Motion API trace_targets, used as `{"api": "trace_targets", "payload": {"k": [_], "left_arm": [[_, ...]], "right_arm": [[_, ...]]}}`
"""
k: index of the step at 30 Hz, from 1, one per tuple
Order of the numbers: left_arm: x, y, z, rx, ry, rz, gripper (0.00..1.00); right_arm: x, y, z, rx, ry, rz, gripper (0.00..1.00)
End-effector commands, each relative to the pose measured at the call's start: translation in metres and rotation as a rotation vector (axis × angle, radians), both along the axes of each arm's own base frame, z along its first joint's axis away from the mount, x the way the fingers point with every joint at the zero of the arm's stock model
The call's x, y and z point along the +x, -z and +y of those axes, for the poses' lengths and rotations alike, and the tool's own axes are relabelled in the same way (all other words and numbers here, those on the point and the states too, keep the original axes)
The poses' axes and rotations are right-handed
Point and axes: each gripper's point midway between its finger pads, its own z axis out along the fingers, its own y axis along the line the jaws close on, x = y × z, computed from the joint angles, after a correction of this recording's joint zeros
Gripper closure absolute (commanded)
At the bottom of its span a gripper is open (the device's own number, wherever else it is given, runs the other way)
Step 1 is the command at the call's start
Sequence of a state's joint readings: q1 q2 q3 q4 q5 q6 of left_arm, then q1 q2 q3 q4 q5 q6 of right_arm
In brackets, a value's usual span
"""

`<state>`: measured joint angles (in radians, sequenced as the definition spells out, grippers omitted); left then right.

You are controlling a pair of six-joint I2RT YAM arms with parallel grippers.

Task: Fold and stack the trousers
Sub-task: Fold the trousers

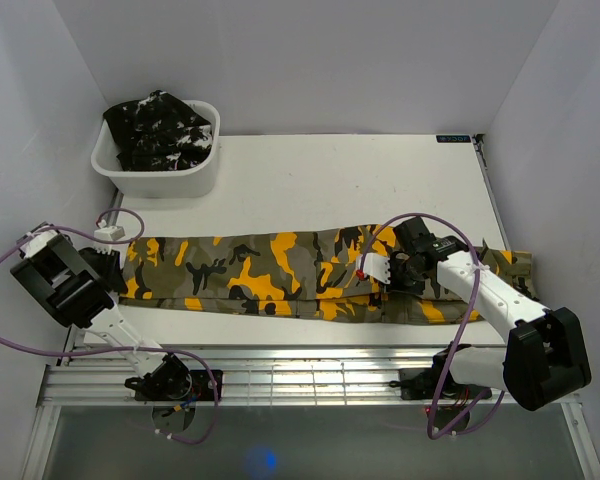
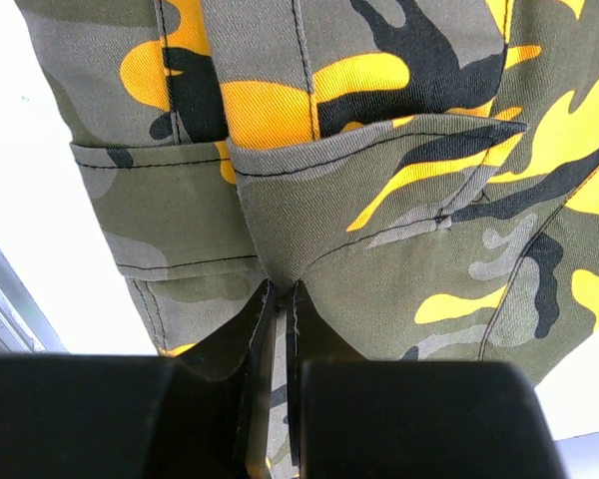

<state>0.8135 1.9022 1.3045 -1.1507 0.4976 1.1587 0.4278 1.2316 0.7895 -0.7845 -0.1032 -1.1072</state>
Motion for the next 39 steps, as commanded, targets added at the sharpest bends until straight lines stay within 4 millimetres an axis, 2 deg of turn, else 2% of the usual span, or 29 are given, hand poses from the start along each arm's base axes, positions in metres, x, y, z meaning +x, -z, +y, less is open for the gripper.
{"api": "trace_targets", "payload": {"k": [1, 2, 8, 13, 14, 16, 20, 23, 25, 27, 30, 31, 32, 33, 34, 36, 39], "left_arm": [[0.008, -0.007, 0.001, 0.008, -0.017, -0.033, 0.70], [0.010, -0.008, 0.002, 0.009, -0.022, -0.038, 0.78], [0.022, -0.024, 0.008, 0.007, -0.048, -0.069, 1.00], [0.030, -0.052, 0.016, 0.020, -0.058, -0.095, 1.00], [0.035, -0.063, 0.022, 0.036, -0.058, -0.119, 1.00], [0.032, -0.074, 0.020, 0.028, -0.050, -0.116, 1.00], [0.026, -0.095, 0.022, 0.029, -0.053, -0.126, 1.00], [0.014, -0.094, 0.021, 0.053, -0.025, -0.121, 1.00], [0.000, -0.079, 0.011, 0.029, -0.010, -0.068, 1.00], [-0.013, -0.063, 0.000, -0.013, -0.001, -0.018, 1.00], [-0.018, -0.040, -0.004, -0.035, -0.021, 0.021, 1.00], [-0.023, -0.029, -0.009, -0.049, -0.032, 0.043, 1.00], [-0.021, -0.020, -0.004, -0.028, -0.049, 0.041, 1.00], [-0.022, -0.010, -0.003, -0.026, -0.059, 0.058, 1.00], [-0.027, 0.000, -0.003, -0.018, -0.071, 0.089, 1.00], [-0.026, 0.013, 0.002, -0.008, -0.102, 0.105, 1.00], [-0.027, 0.024, 0.007, 0.017, -0.122, 0.113, 1.00]], "right_arm": [[0.005, -0.007, 0.002, -0.004, -0.014, -0.019, 0.92], [0.006, -0.009, 0.002, -0.003, -0.014, -0.025, 0.92], [0.016, -0.022, 0.004, 0.006, -0.008, -0.062, 0.92], [0.016, -0.047, 0.008, 0.038, -0.025, -0.072, 0.92], [0.010, -0.049, 0.006, 0.036, -0.028, -0.055, 0.92], [0.005, -0.059, 0.006, 0.051, -0.041, -0.064, 0.92], [-0.020, -0.060, -0.004, 0.029, -0.094, -0.021, 0.92], [-0.043, -0.054, -0.012, 0.014, -0.145, 0.014, 0.92], [-0.058, -0.046, -0.016, 0.015, -0.163, 0.053, 0.92], [-0.075, -0.025, -0.020, 0.006, -0.163, 0.122, 0.92], [-0.088, 0.009, -0.023, 0.002, -0.148, 0.192, 0.92], [-0.084, 0.017, -0.021, 0.008, -0.142, 0.183, 0.92], [-0.086, 0.025, -0.021, 0.005, -0.136, 0.199, 0.92], [-0.094, 0.038, -0.024, -0.012, -0.116, 0.250, 0.92], [-0.087, 0.044, -0.022, -0.009, -0.108, 0.232, 0.92], [-0.087, 0.056, -0.025, -0.036, -0.091, 0.262, 0.92], [-0.076, 0.062, -0.024, -0.048, -0.063, 0.244, 0.92]]}}
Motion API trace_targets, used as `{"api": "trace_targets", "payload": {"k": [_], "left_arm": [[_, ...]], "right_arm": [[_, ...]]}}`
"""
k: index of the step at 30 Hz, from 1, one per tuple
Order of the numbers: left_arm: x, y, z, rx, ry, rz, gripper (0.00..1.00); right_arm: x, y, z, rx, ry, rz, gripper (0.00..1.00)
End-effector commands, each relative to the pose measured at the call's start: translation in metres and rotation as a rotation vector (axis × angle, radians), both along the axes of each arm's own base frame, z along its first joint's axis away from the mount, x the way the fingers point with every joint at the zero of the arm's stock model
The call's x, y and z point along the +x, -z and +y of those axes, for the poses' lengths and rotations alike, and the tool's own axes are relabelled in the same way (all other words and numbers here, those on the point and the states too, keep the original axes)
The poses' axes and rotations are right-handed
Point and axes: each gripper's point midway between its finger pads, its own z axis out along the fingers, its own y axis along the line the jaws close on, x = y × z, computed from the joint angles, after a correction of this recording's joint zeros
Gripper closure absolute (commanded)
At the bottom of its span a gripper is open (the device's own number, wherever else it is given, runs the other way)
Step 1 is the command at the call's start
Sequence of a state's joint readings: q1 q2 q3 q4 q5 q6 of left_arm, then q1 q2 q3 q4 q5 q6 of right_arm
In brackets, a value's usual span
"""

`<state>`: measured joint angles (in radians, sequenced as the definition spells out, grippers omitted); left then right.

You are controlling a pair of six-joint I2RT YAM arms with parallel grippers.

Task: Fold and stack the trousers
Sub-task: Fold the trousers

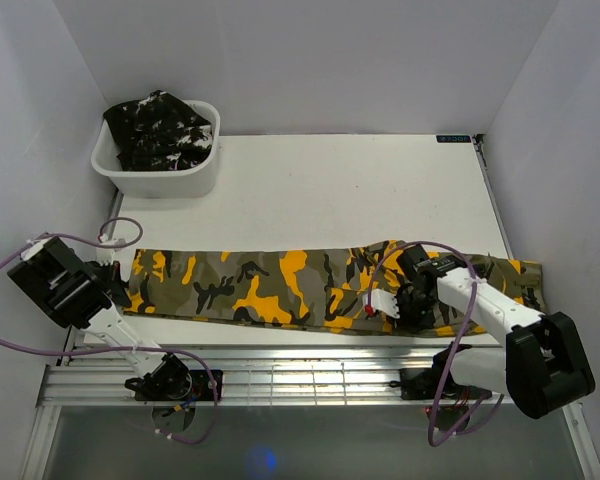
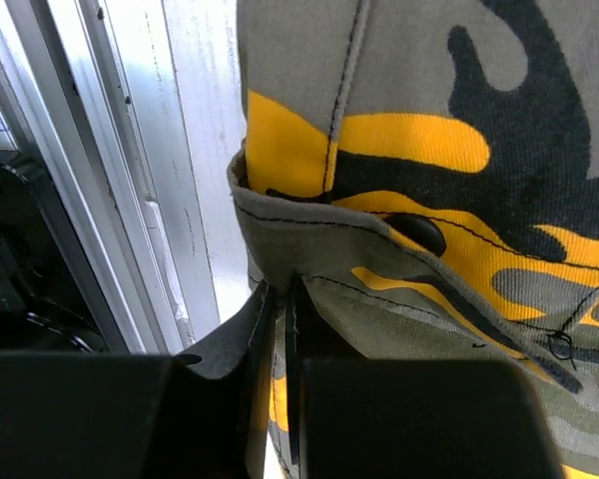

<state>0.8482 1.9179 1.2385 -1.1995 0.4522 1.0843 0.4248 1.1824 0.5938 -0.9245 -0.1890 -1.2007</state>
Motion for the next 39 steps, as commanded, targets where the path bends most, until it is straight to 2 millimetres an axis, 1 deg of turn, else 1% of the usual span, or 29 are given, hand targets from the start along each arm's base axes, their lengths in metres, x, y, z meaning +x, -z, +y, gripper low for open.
{"api": "trace_targets", "payload": {"k": [1, 4, 5, 7, 9, 10, 13, 15, 16, 17, 20, 21, 22, 23, 24, 25, 26, 27, 28, 29, 30, 31, 32, 34, 35, 36, 37, 38, 39], "left_arm": [[0.010, 0.012, 0.024, 0.114, -0.029, -0.031, 1.00], [0.011, 0.018, 0.030, 0.136, -0.063, -0.020, 1.00], [0.017, 0.019, 0.037, 0.163, -0.079, -0.035, 1.00], [0.023, 0.020, 0.045, 0.180, -0.125, -0.032, 1.00], [0.034, 0.015, 0.061, 0.225, -0.148, -0.056, 1.00], [0.039, 0.014, 0.067, 0.239, -0.168, -0.058, 1.00], [0.054, -0.002, 0.087, 0.295, -0.178, -0.097, 1.00], [0.065, -0.019, 0.093, 0.304, -0.167, -0.149, 0.84], [0.066, -0.026, 0.090, 0.297, -0.140, -0.168, 0.76], [0.070, -0.041, 0.089, 0.309, -0.122, -0.211, 0.63], [0.084, -0.074, 0.075, 0.308, -0.061, -0.343, 0.50], [0.088, -0.096, 0.069, 0.336, -0.042, -0.397, 0.40], [0.092, -0.104, 0.053, 0.316, -0.011, -0.431, 0.33], [0.094, -0.112, 0.043, 0.316, 0.024, -0.459, 0.27], [0.095, -0.130, 0.030, 0.332, 0.058, -0.503, 0.26], [0.098, -0.132, 0.009, 0.313, 0.106, -0.518, 0.25], [0.098, -0.138, -0.002, 0.313, 0.124, -0.539, 0.25], [0.100, -0.145, -0.012, 0.306, 0.135, -0.563, 0.23], [0.103, -0.159, -0.030, 0.304, 0.165, -0.606, 0.21], [0.104, -0.161, -0.042, 0.278, 0.175, -0.623, 0.20], [0.104, -0.163, -0.053, 0.258, 0.177, -0.627, 0.20], [0.106, -0.162, -0.071, 0.240, 0.211, -0.641, 0.20], [0.107, -0.158, -0.079, 0.229, 0.214, -0.635, 0.20], [0.113, -0.148, -0.099, 0.204, 0.229, -0.625, 0.20], [0.114, -0.137, -0.103, 0.193, 0.228, -0.599, 0.22], [0.110, -0.121, -0.115, 0.172, 0.242, -0.557, 0.23], [0.112, -0.114, -0.120, 0.157, 0.226, -0.538, 0.24], [0.112, -0.100, -0.123, 0.142, 0.221, -0.498, 0.25], [0.106, -0.084, -0.125, 0.146, 0.214, -0.447, 0.28]], "right_arm": [[0.016, 0.018, 0.002, -0.010, 0.046, -0.040, 0.92], [0.033, 0.025, 0.003, -0.031, 0.091, -0.071, 0.92], [0.039, 0.029, 0.006, -0.032, 0.098, -0.070, 0.92], [0.055, 0.028, 0.014, -0.025, 0.115, -0.087, 0.92], [0.064, 0.031, 0.022, -0.026, 0.147, -0.065, 0.92], [0.078, 0.025, 0.031, -0.007, 0.157, -0.081, 0.92], [0.087, 0.020, 0.046, 0.018, 0.187, -0.055, 0.92], [0.098, 0.013, 0.059, 0.048, 0.200, -0.062, 0.92], [0.100, 0.009, 0.064, 0.058, 0.200, -0.065, 0.92], [0.105, 0.003, 0.073, 0.081, 0.196, -0.072, 0.92], [0.109, -0.009, 0.089, 0.116, 0.212, -0.085, 0.92], [0.111, -0.012, 0.093, 0.129, 0.216, -0.093, 0.92], [0.112, -0.015, 0.096, 0.136, 0.233, -0.092, 0.92], [0.111, -0.015, 0.098, 0.131, 0.233, -0.085, 0.87], [0.117, -0.022, 0.101, 0.141, 0.237, -0.094, 0.80], [0.116, -0.025, 0.100, 0.137, 0.237, -0.092, 0.66], [0.115, -0.035, 0.096, 0.134, 0.240, -0.111, 0.55], [0.115, -0.042, 0.094, 0.144, 0.244, -0.131, 0.40], [0.115, -0.052, 0.092, 0.160, 0.250, -0.153, 0.19], [0.117, -0.073, 0.085, 0.203, 0.284, -0.191, 0.13], [0.117, -0.083, 0.080, 0.219, 0.304, -0.203, 0.10], [0.124, -0.101, 0.068, 0.243, 0.349, -0.245, 0.09], [0.119, -0.106, 0.055, 0.225, 0.374, -0.226, 0.09], [0.120, -0.115, 0.031, 0.208, 0.408, -0.236, 0.15], [0.125, -0.116, 0.002, 0.177, 0.479, -0.250, 0.20], [0.123, -0.115, -0.017, 0.143, 0.454, -0.260, 0.31], [0.125, -0.113, -0.033, 0.118, 0.461, -0.274, 0.34], [0.124, -0.109, -0.067, 0.065, 0.527, -0.289, 0.37], [0.125, -0.107, -0.082, 0.031, 0.474, -0.312, 0.39]]}}
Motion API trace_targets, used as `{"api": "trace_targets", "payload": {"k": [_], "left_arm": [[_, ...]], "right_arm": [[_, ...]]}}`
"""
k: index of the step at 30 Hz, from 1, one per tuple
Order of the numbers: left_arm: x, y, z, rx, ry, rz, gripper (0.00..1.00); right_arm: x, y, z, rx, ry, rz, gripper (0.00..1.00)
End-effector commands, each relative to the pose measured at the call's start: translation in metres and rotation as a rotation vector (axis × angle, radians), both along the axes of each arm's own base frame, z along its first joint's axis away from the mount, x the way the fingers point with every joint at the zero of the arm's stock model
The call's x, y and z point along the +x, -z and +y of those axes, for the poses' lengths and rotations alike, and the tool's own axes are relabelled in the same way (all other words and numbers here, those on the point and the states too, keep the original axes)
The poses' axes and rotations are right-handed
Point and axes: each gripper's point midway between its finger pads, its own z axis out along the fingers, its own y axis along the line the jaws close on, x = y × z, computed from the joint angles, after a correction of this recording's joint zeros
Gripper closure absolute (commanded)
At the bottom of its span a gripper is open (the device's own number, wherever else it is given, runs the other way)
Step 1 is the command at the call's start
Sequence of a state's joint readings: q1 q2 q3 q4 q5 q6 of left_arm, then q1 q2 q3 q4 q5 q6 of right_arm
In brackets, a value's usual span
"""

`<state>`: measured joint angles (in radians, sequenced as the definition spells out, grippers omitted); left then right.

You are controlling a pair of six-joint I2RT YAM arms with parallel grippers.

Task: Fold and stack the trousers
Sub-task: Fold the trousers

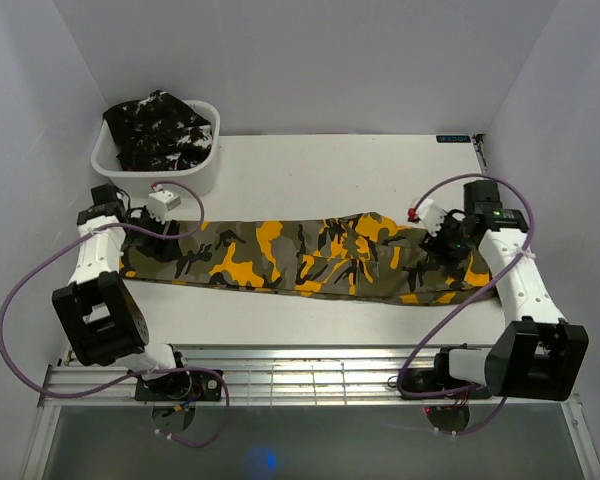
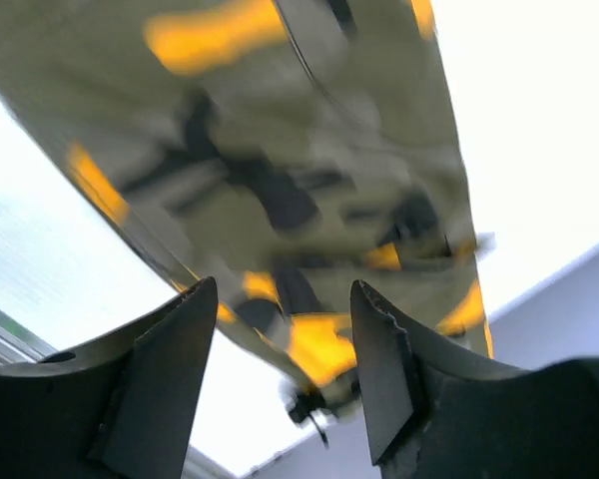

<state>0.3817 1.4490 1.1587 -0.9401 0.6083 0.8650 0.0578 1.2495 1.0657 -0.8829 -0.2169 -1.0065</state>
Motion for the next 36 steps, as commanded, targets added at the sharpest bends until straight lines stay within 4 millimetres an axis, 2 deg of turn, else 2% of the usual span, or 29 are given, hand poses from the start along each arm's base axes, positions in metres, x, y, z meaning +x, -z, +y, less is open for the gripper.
{"api": "trace_targets", "payload": {"k": [1, 2, 5, 8, 11, 17, 20, 23, 32, 36], "left_arm": [[0.001, 0.039, -0.009, -0.028, -0.075, 0.105, 0.29], [-0.001, 0.048, -0.009, -0.028, -0.083, 0.130, 0.30], [-0.005, 0.074, -0.003, -0.019, -0.136, 0.206, 0.31], [-0.009, 0.088, 0.000, -0.010, -0.171, 0.248, 0.30], [-0.010, 0.093, -0.001, -0.022, -0.194, 0.279, 0.29], [-0.009, 0.100, 0.004, -0.019, -0.227, 0.312, 0.29], [-0.008, 0.100, 0.005, -0.018, -0.237, 0.313, 0.29], [-0.009, 0.101, 0.008, -0.002, -0.243, 0.315, 0.29], [-0.021, 0.108, 0.010, 0.008, -0.245, 0.332, 0.29], [-0.022, 0.108, 0.011, 0.011, -0.244, 0.335, 0.29]], "right_arm": [[-0.023, 0.019, -0.061, -0.146, -0.044, 0.081, 0.41], [-0.027, 0.027, -0.081, -0.170, -0.012, 0.103, 0.43], [-0.020, 0.038, -0.112, -0.223, -0.009, 0.098, 0.45], [-0.011, 0.050, -0.135, -0.275, -0.009, 0.084, 0.45], [-0.010, 0.062, -0.144, -0.309, -0.028, 0.088, 0.45], [-0.020, 0.090, -0.149, -0.355, -0.060, 0.100, 0.45], [-0.017, 0.098, -0.153, -0.377, -0.065, 0.083, 0.46], [-0.007, 0.097, -0.160, -0.388, -0.050, 0.052, 0.53], [0.011, 0.065, -0.175, -0.395, -0.048, -0.054, 0.52], [0.009, 0.071, -0.177, -0.392, -0.058, -0.040, 0.50]]}}
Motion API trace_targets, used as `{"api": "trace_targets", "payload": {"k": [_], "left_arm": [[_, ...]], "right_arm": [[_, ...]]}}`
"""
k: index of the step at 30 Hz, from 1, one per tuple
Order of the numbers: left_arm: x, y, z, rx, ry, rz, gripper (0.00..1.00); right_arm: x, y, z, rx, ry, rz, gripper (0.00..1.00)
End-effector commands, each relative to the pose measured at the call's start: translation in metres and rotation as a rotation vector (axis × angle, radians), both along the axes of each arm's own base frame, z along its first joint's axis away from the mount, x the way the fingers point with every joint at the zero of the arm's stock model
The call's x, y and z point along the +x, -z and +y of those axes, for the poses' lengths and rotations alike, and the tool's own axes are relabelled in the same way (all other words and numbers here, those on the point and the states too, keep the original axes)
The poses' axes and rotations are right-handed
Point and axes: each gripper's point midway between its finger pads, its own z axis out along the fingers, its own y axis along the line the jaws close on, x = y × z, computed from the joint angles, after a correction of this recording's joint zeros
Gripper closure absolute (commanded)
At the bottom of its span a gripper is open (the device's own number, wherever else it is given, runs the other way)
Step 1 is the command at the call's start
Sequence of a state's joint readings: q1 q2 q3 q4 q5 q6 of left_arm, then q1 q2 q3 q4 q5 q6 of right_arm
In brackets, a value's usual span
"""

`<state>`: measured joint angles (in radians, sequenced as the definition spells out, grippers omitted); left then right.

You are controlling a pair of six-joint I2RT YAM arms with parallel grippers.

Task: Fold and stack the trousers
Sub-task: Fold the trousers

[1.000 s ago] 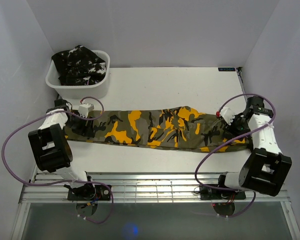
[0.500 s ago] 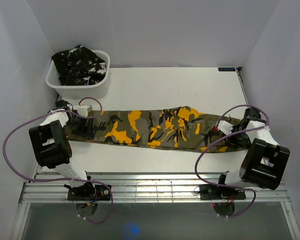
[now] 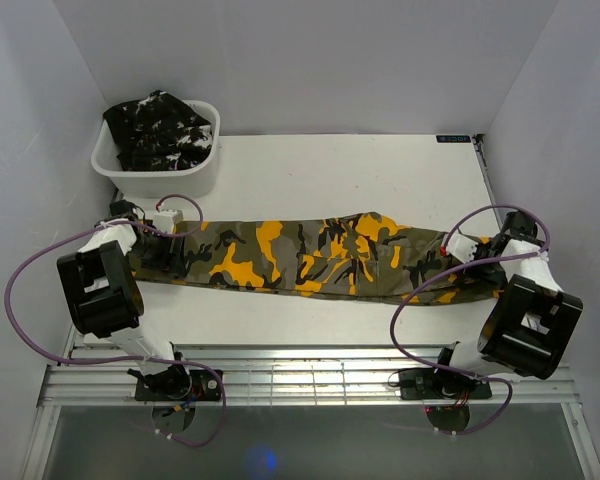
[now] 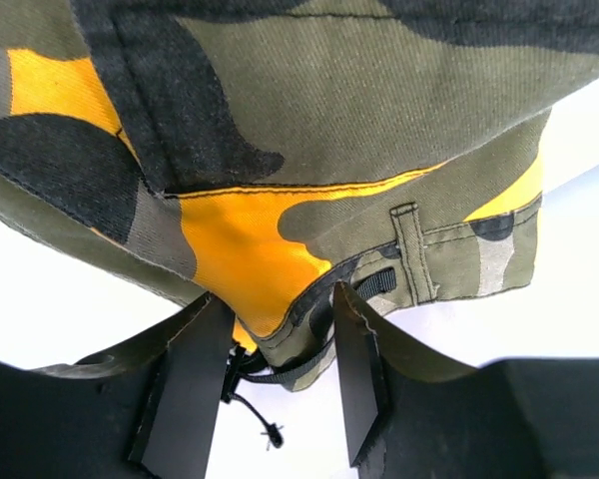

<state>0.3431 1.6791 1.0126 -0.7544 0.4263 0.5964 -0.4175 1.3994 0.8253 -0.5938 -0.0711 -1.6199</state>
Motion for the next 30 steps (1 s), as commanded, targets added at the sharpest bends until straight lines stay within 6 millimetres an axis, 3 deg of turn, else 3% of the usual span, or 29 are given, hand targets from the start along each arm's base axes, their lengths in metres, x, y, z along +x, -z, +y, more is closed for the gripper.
{"api": "trace_targets", "payload": {"k": [1, 6, 15, 24, 27, 30], "left_arm": [[-0.005, 0.000, 0.005, 0.028, 0.000, -0.001, 0.29], [-0.003, -0.003, 0.008, 0.039, 0.001, -0.002, 0.30], [0.000, -0.005, 0.009, 0.036, -0.002, 0.004, 0.30], [0.000, -0.006, 0.010, 0.042, -0.003, 0.006, 0.30], [0.001, -0.006, 0.011, 0.044, 0.002, 0.007, 0.30], [0.003, -0.006, 0.012, 0.041, -0.003, 0.013, 0.30]], "right_arm": [[0.017, -0.015, -0.007, -0.031, -0.046, -0.064, 0.48], [0.018, -0.014, -0.005, -0.014, -0.049, -0.072, 0.47], [0.011, -0.055, 0.014, 0.013, -0.142, -0.156, 0.52], [0.009, -0.025, 0.007, 0.036, -0.109, -0.062, 0.48], [0.006, -0.023, 0.009, 0.029, -0.131, -0.062, 0.39], [0.000, -0.009, 0.007, 0.015, -0.140, -0.033, 0.37]]}}
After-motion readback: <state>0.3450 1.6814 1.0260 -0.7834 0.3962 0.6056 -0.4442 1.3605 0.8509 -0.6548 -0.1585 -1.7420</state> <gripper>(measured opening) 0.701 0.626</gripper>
